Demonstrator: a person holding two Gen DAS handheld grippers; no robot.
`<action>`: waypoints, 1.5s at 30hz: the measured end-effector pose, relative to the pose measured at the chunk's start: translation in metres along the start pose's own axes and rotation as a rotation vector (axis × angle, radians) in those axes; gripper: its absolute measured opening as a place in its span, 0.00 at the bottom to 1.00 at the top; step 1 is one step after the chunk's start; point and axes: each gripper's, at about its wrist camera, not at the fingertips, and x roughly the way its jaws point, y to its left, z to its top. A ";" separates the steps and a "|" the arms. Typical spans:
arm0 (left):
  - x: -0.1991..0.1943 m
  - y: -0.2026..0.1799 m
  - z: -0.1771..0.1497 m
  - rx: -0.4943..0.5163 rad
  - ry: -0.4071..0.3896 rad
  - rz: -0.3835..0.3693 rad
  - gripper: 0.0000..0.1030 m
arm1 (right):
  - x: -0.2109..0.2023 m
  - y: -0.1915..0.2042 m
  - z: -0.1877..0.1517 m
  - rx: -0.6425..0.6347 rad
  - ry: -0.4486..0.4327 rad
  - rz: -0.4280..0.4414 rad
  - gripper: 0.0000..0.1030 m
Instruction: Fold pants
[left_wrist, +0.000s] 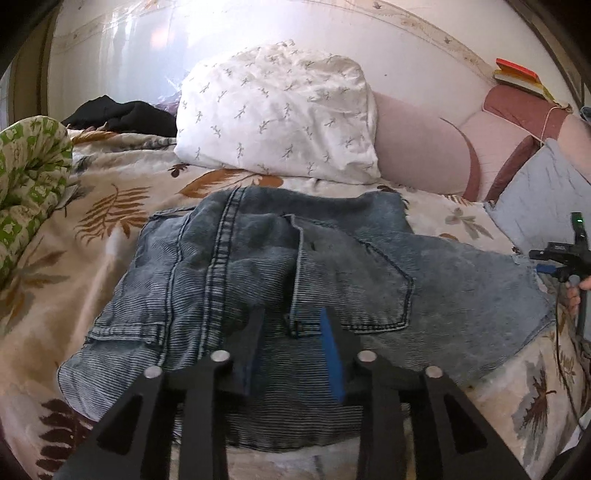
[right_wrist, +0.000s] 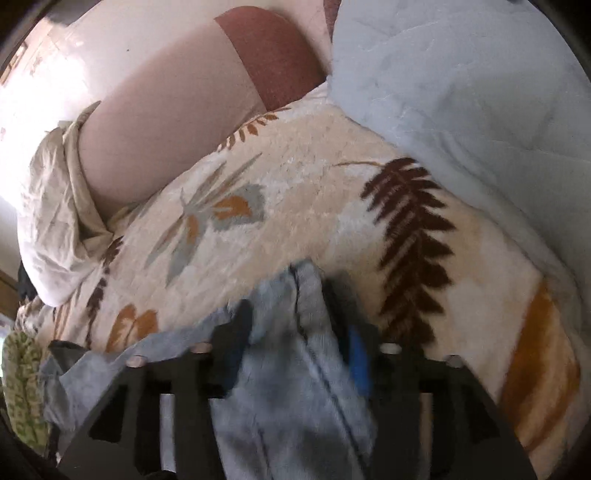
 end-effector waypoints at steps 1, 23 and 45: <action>-0.002 -0.001 0.001 -0.006 -0.003 -0.011 0.36 | -0.013 0.001 -0.003 -0.020 -0.032 -0.016 0.51; -0.005 -0.011 -0.003 0.071 0.079 0.006 0.36 | -0.037 0.032 -0.101 -0.263 0.151 -0.257 0.49; -0.008 -0.031 -0.018 0.181 0.121 0.024 0.52 | -0.027 0.185 -0.199 -0.499 0.144 -0.010 0.50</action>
